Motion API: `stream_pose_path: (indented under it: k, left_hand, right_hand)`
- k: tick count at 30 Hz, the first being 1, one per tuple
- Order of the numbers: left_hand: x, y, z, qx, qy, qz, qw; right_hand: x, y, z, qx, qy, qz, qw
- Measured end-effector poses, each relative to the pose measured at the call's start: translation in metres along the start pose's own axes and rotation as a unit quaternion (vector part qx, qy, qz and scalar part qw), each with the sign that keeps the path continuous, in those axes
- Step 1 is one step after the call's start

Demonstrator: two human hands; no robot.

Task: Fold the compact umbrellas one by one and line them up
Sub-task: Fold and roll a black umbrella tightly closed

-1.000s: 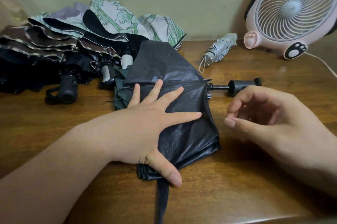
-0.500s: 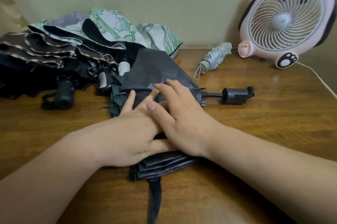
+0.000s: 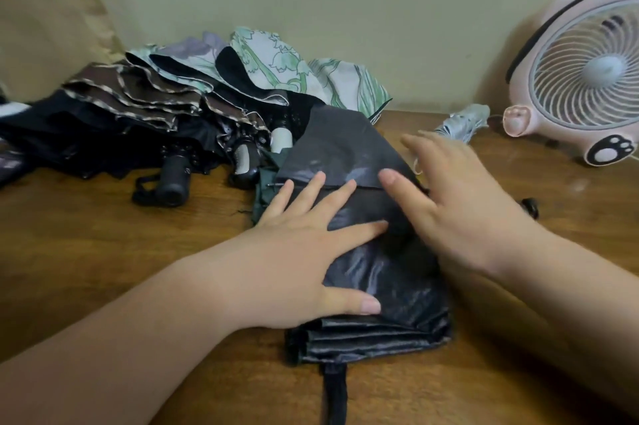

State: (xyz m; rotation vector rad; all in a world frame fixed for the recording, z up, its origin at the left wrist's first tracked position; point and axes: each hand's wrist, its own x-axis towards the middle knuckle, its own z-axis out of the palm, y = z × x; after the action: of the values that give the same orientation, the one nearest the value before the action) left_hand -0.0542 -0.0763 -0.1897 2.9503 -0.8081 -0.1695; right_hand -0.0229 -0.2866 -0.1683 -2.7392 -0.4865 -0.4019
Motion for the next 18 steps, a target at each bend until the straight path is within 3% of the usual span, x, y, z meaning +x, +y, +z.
stream_pose_path:
  k: [2,5,14,18]
  left_hand:
    - [-0.001,-0.001,-0.001,-0.015,-0.004,-0.001,1.0]
    - [-0.003,0.0,-0.002,-0.026,-0.001,0.003,1.0]
    - [-0.007,0.003,-0.005,-0.069,-0.006,0.025,0.997]
    - [-0.008,0.003,-0.005,-0.071,-0.014,0.032,0.997]
  right_hand:
    - [0.032,0.012,-0.016,0.077,0.053,0.091,0.992]
    - [0.062,0.021,-0.009,0.238,0.018,0.189,0.952]
    - [0.093,0.019,0.006,0.351,-0.031,0.217,0.91]
    - [0.106,0.01,0.003,0.444,-0.064,0.205,0.87]
